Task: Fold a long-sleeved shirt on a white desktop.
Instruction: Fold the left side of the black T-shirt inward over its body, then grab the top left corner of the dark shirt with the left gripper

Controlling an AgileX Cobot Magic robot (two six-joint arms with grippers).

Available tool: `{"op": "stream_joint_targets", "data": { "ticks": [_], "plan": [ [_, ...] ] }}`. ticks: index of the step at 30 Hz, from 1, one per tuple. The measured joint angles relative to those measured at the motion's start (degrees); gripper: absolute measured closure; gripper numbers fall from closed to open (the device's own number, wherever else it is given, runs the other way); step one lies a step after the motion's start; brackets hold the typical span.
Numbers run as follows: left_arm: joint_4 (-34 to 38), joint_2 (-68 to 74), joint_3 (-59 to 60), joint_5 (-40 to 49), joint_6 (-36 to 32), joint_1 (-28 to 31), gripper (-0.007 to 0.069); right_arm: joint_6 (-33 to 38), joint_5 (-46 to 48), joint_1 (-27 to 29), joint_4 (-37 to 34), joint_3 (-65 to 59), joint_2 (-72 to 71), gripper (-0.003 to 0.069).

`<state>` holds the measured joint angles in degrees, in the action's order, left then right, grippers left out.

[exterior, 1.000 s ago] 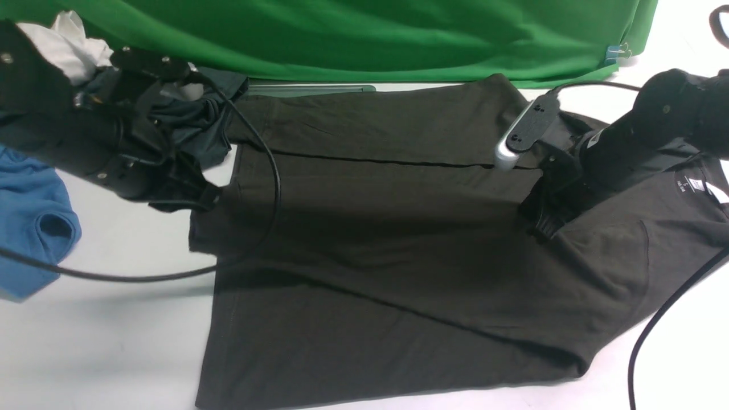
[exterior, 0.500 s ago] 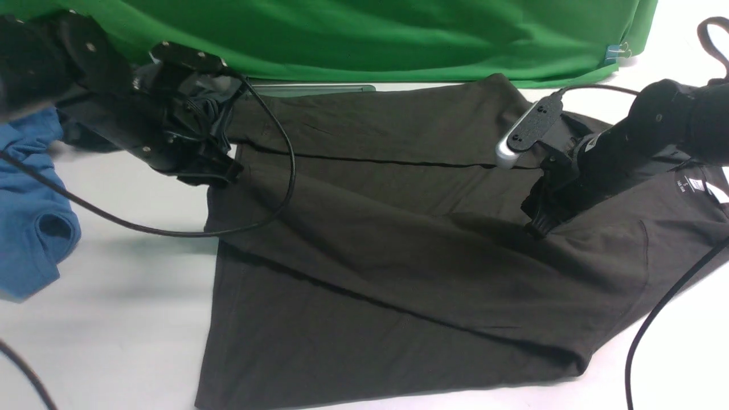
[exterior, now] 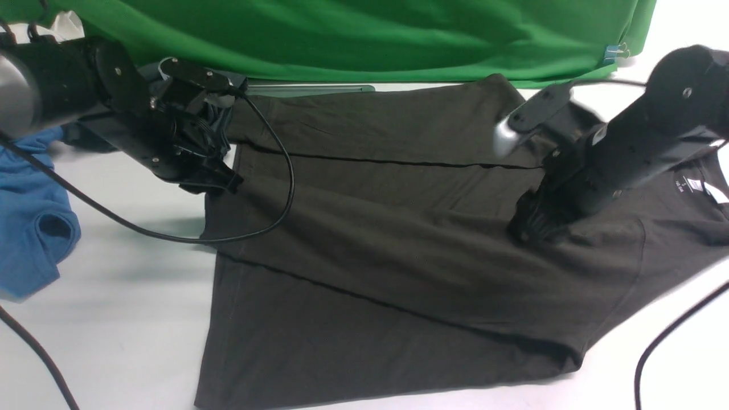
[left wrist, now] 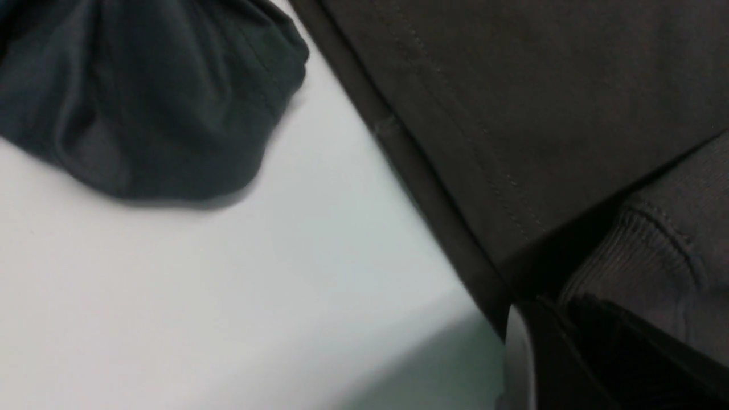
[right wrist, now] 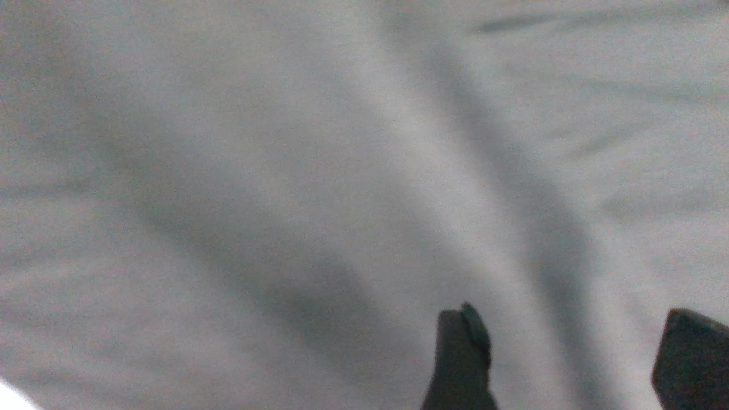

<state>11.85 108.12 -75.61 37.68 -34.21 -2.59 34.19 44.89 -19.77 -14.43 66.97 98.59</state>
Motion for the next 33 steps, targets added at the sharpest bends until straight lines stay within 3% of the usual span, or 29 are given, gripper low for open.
{"op": "stream_joint_targets", "data": {
  "ticks": [4, 9, 12, 15, 17, 21, 23, 27, 33],
  "plan": [
    [-0.04, 1.00, 0.00, -0.23, 0.05, 0.00, 0.0424, -0.70, 0.26, -5.81, 2.18, -5.61, -1.61, 0.0213],
    [1.55, 1.10, 0.00, -0.42, 0.45, 0.00, 0.0258, -1.72, -7.96, -11.50, 10.60, -14.91, -1.82, 0.0210],
    [2.51, 0.25, 0.00, 0.68, 1.14, 0.00, 0.0225, -2.36, -11.85, -12.21, 13.23, -17.95, -1.86, 0.0210],
    [3.35, -1.92, 0.00, 2.60, 1.30, 0.00, 0.0258, -2.92, -13.35, -12.25, 15.23, -19.34, -1.95, 0.0222],
    [3.78, -4.46, 0.00, 4.57, 1.30, 0.00, 0.0351, -3.87, -13.89, -12.27, 16.83, -19.53, -2.11, 0.0276],
    [4.49, -9.90, 0.00, 7.03, 1.33, 0.00, 0.0548, -4.19, -14.21, -12.27, 18.77, -19.65, -2.11, 0.0456],
    [4.67, -12.97, 0.00, 7.93, 1.22, 0.00, 0.0593, -4.26, -14.32, -12.27, 19.19, -19.92, -2.11, 0.0529],
    [5.54, -18.74, 0.00, 9.39, 1.07, 0.00, 0.0606, -4.40, -13.19, -12.27, 19.38, -19.92, -2.11, 0.0619],
    [5.62, -24.22, 0.00, 12.71, 0.46, 0.00, 0.0606, -5.23, -10.20, -12.27, 19.49, -19.92, -2.53, 0.0632]
  ]
}}
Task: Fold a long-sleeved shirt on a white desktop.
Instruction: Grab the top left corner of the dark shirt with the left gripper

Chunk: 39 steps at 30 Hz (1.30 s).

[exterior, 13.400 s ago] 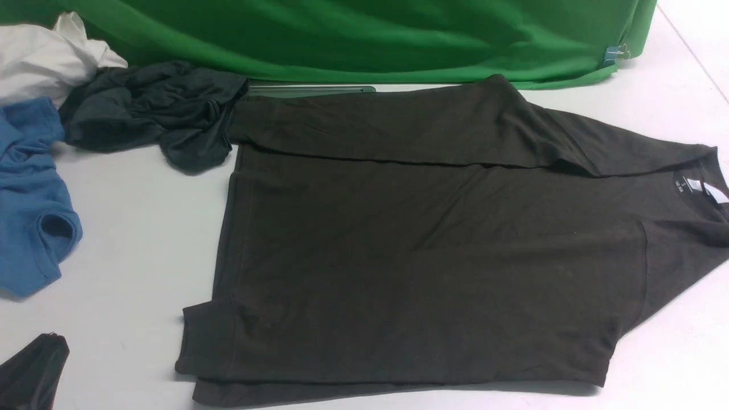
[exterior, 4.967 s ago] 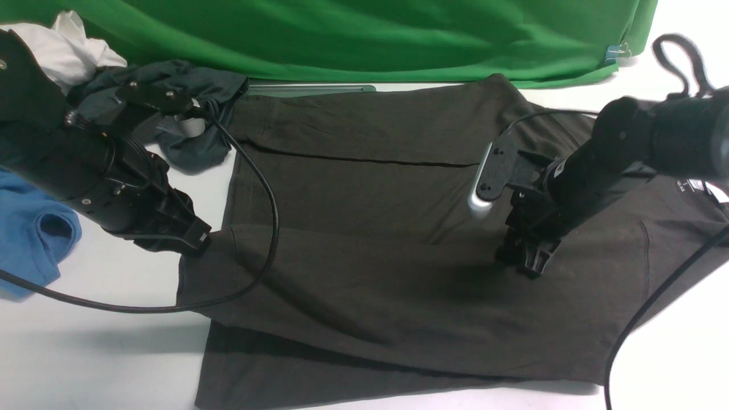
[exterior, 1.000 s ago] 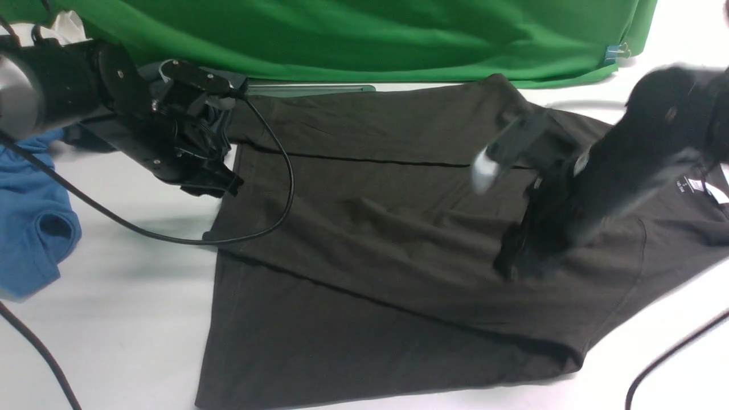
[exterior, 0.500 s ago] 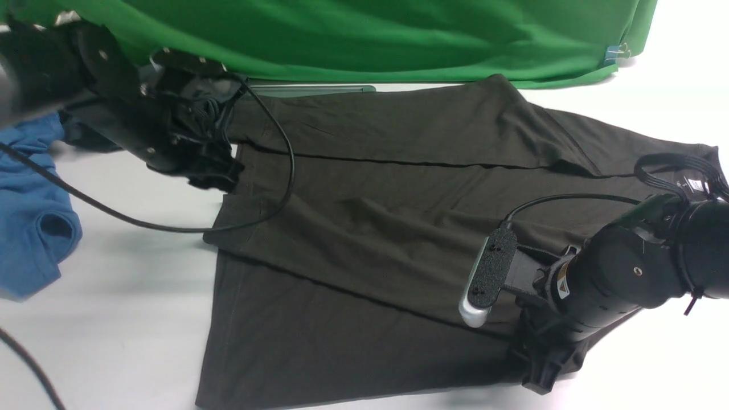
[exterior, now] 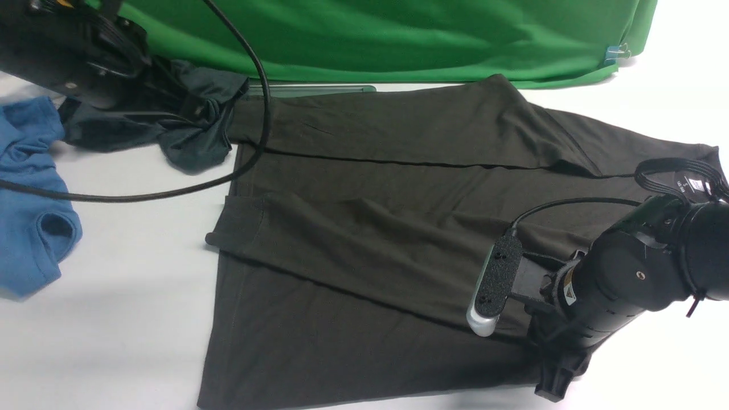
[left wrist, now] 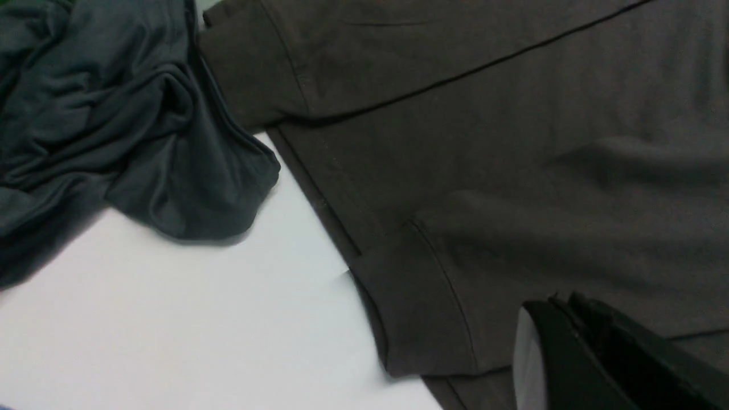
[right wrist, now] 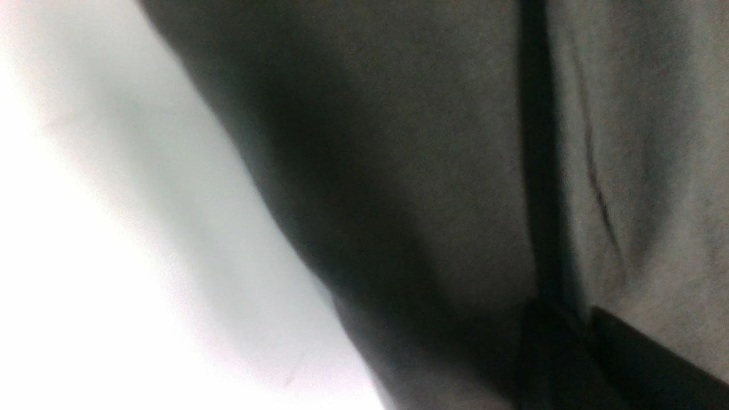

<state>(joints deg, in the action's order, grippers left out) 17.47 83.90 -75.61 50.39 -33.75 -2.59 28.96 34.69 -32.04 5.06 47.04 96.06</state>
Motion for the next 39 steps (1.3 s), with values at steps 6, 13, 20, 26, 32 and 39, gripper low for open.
{"op": "stream_joint_targets", "data": {
  "ticks": [6, 13, 20, 26, 32, 39],
  "plan": [
    [0.00, -1.13, 0.00, 3.69, 0.00, 0.00, 0.0606, -2.21, 0.49, 0.00, 0.00, 0.00, -0.19, 0.0554],
    [1.96, 0.12, 0.00, 3.93, -1.34, 0.00, 0.0606, -7.87, 5.16, 0.00, 0.00, 3.51, -3.03, 0.0132],
    [6.89, 8.78, -1.25, -3.32, -17.34, 0.00, 0.0606, -11.76, 12.76, 0.00, -0.06, 6.98, -19.75, 0.0251],
    [7.51, 20.23, -8.71, -6.61, -29.79, 0.00, 0.0606, -13.06, 10.49, 0.00, -0.06, 6.98, -36.07, 0.0410],
    [7.01, 31.44, -16.11, -7.64, -47.23, 0.00, 0.0533, -14.40, 7.04, 0.00, -0.06, 6.98, -48.51, 0.0385],
    [-0.03, 40.30, -18.43, -18.27, -53.91, -0.05, 0.0246, -14.74, 8.46, 0.00, -0.06, 6.98, -56.43, 0.0369]
  ]
}}
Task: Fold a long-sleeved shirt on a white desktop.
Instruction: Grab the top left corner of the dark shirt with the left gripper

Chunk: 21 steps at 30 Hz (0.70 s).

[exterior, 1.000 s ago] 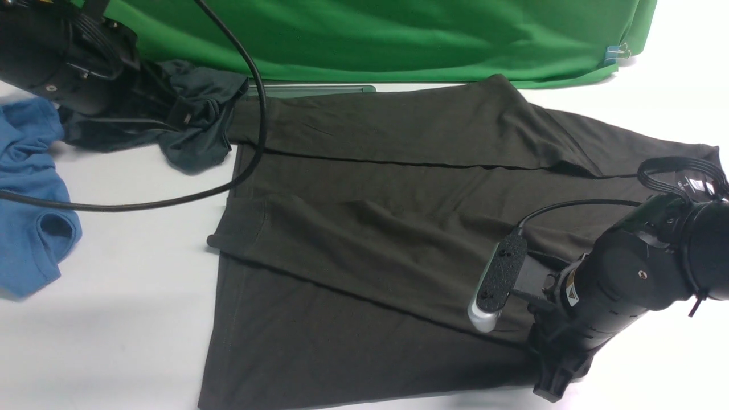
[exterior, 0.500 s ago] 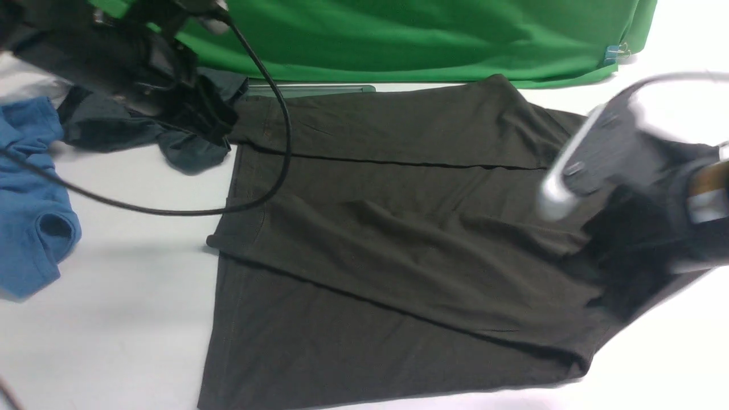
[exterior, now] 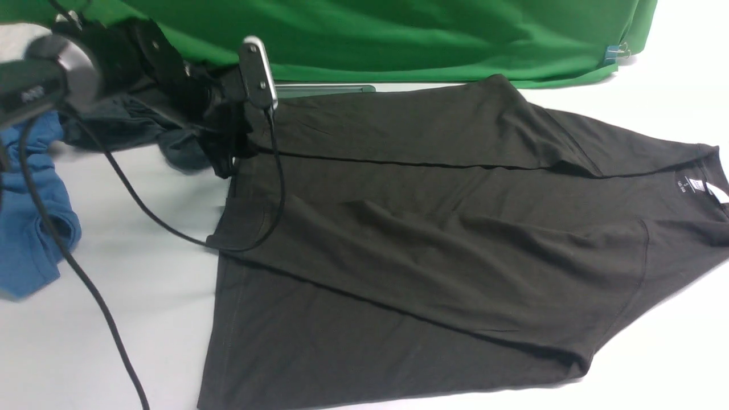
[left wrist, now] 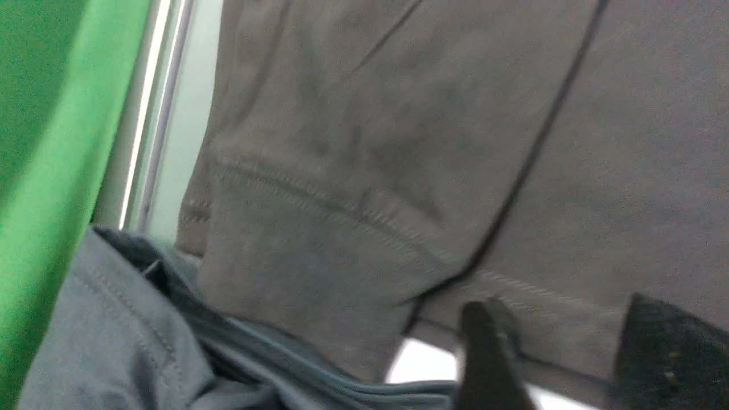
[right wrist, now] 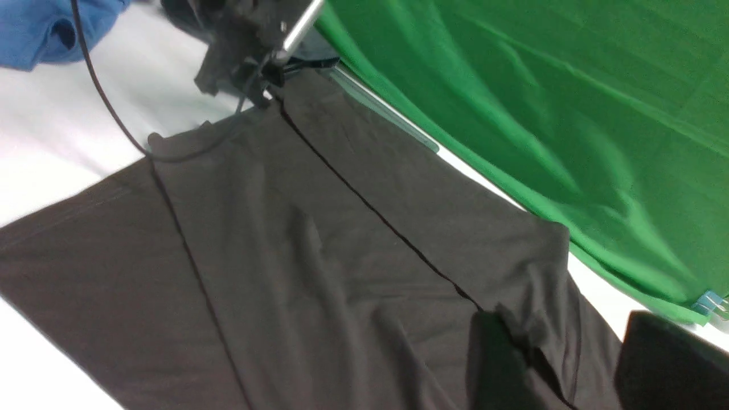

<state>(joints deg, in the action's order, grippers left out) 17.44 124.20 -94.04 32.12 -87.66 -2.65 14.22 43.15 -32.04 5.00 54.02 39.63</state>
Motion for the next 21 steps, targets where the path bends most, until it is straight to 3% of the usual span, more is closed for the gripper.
{"op": "stream_joint_targets", "data": {
  "ticks": [4, 8, 21],
  "plan": [
    [-3.92, 2.49, 0.00, -8.40, -1.75, -0.53, 0.0158, -0.05, 0.44, 0.00, 0.00, 0.00, -0.30, 0.0368],
    [-6.21, 4.03, -0.06, -14.11, -2.80, -1.27, 0.0152, -0.11, 0.44, 0.00, 0.00, 0.00, -0.30, 0.0368],
    [-6.88, 6.40, -0.49, -18.20, -3.15, -2.95, 0.0333, -0.25, 0.33, 0.00, 0.00, 0.00, -0.30, 0.0368]
  ]
}}
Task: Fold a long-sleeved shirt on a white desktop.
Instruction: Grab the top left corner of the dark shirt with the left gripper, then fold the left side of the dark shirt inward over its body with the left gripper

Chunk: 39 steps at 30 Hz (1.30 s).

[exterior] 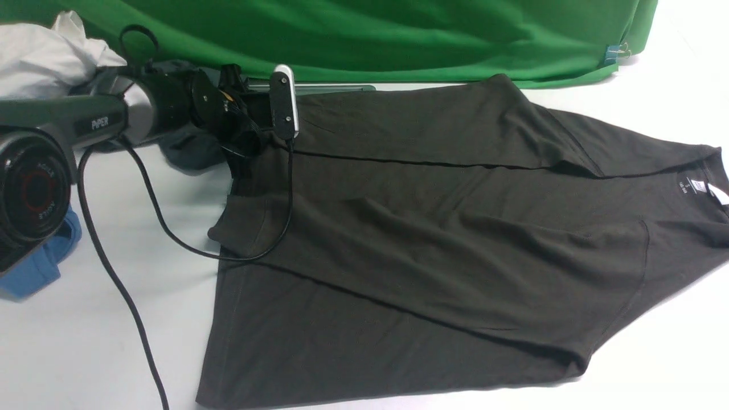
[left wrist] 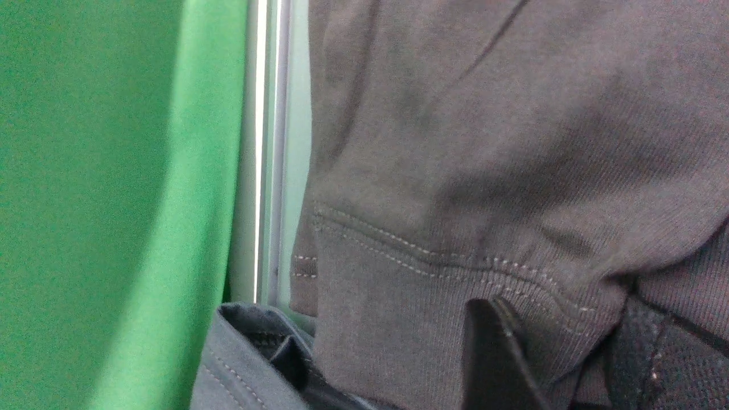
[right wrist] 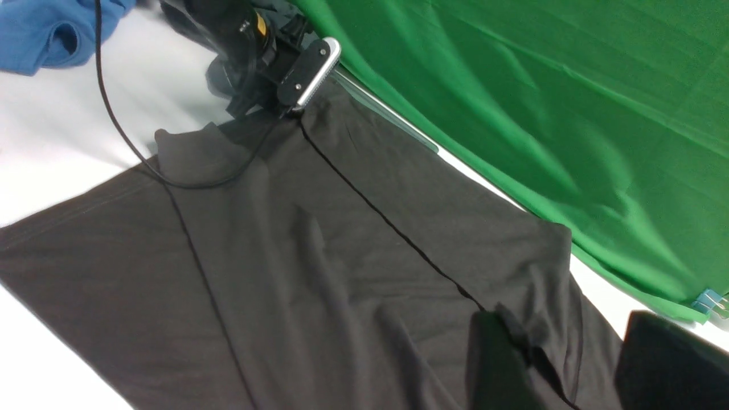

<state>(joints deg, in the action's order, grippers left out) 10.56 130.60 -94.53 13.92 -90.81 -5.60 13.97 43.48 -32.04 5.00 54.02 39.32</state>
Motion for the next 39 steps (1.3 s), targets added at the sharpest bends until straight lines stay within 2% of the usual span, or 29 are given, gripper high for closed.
{"op": "stream_joint_targets", "data": {
  "ticks": [5, 6, 9, 14, 19, 26, 31, 39],
  "plan": [
    [0.00, -0.43, 0.00, 2.60, 0.65, 0.00, 0.0466, -0.04, 0.00, 0.00, 0.00, 0.00, 0.00, 0.0368],
    [0.00, -0.93, 0.00, 4.28, 0.66, 0.00, 0.0526, -0.04, 0.00, 0.00, 0.00, 0.00, 0.00, 0.0368],
    [-0.05, -1.98, 0.00, 6.05, 0.66, 0.00, 0.0591, -0.31, 0.00, 0.00, 0.00, 0.00, 0.00, 0.0368],
    [-0.02, -3.17, 0.00, 7.95, 0.66, 0.00, 0.0599, -1.42, -0.02, 0.00, 0.00, 0.00, 0.00, 0.0368],
    [-0.06, -6.29, 0.00, 16.03, 1.46, 0.00, 0.0599, -2.35, -0.02, 0.00, 0.00, 0.00, 0.00, 0.0368],
    [-2.17, -12.16, 0.00, 22.97, 14.37, -0.20, 0.0599, -4.27, 0.76, 0.00, 0.00, 0.00, 0.00, 0.0368],
    [-4.65, -15.57, 0.00, 26.80, 18.14, -1.18, 0.0599, -6.53, 1.79, 0.00, 0.00, 0.00, 1.61, 0.0368],
    [-6.41, -20.53, 0.00, 35.56, 22.62, -4.41, 0.0599, -6.60, 2.53, 0.00, 0.00, 0.00, 12.80, 0.0365]
  ]
}}
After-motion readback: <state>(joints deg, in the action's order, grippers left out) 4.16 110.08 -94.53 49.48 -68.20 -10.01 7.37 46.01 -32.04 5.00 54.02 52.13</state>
